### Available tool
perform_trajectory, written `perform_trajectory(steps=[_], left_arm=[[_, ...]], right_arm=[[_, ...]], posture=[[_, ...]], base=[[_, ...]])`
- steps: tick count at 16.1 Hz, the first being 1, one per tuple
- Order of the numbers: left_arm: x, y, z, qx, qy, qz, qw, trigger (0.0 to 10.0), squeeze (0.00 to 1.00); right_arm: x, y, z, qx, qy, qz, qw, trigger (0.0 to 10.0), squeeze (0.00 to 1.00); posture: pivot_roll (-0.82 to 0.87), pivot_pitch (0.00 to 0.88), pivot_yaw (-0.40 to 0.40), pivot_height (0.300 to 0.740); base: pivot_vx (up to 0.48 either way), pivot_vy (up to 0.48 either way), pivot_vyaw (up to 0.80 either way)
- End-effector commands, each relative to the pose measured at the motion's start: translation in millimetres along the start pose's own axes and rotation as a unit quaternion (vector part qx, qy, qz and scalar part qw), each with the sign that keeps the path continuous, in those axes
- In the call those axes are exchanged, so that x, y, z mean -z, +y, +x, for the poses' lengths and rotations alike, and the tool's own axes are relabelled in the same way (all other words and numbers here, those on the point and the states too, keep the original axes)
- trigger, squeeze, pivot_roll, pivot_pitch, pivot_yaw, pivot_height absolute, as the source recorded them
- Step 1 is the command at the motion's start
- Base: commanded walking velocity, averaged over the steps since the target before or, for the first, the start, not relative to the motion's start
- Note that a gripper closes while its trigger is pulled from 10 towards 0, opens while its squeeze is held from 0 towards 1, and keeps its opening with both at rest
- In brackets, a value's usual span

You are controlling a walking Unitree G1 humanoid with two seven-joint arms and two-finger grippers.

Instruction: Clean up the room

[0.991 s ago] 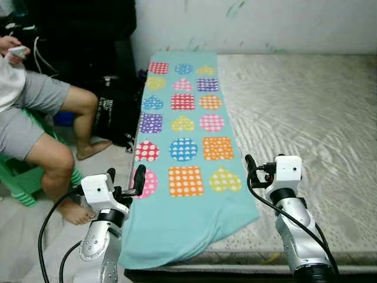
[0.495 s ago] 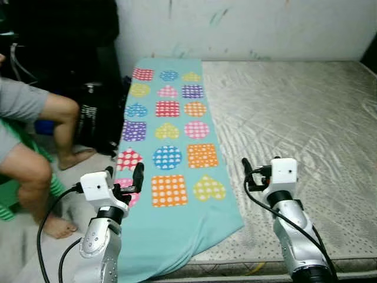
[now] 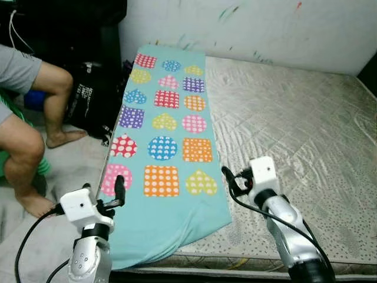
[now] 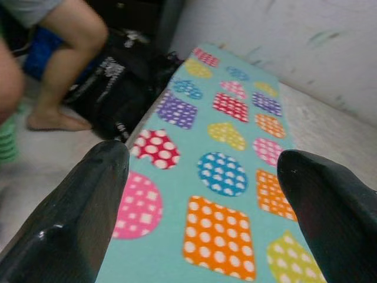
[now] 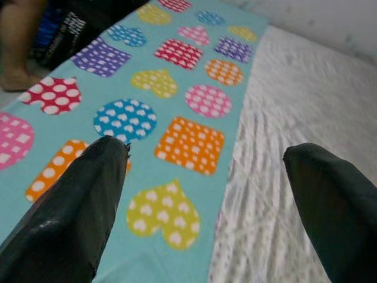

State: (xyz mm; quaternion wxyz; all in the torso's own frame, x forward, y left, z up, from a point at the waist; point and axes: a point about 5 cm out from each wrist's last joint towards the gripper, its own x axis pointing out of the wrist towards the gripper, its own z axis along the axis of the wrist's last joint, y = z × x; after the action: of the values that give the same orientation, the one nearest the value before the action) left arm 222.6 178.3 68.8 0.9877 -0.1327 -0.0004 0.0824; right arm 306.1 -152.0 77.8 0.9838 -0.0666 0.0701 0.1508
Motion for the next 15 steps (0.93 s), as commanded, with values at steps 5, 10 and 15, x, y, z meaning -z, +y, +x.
perform_trajectory(steps=[5,10,15], left_arm=[[-10,-9.4,14.1,0.038,-0.009,0.007,0.999,10.0,0.00],[-12,-24.5,30.0,0.117,0.017,0.027,0.993,10.0,0.00],[-13,-30.1,29.6,0.156,0.039,0.038,0.986,10.0,0.00]], right_arm=[[0,9.4,-1.6,0.003,-0.004,0.024,1.000,10.0,0.00],[6,-2.1,-22.4,0.092,-0.026,0.037,0.995,10.0,0.00],[-5,-21.0,-33.0,0.165,-0.063,0.026,0.984,10.0,0.00]], posture=[[0.08,0.113,-0.062,0.740],[0.02,0.124,0.072,0.740],[0.01,0.163,0.121,0.740]], base=[[0.000,0.000,0.00],[0.000,0.000,0.00],[0.000,0.000,0.00]])
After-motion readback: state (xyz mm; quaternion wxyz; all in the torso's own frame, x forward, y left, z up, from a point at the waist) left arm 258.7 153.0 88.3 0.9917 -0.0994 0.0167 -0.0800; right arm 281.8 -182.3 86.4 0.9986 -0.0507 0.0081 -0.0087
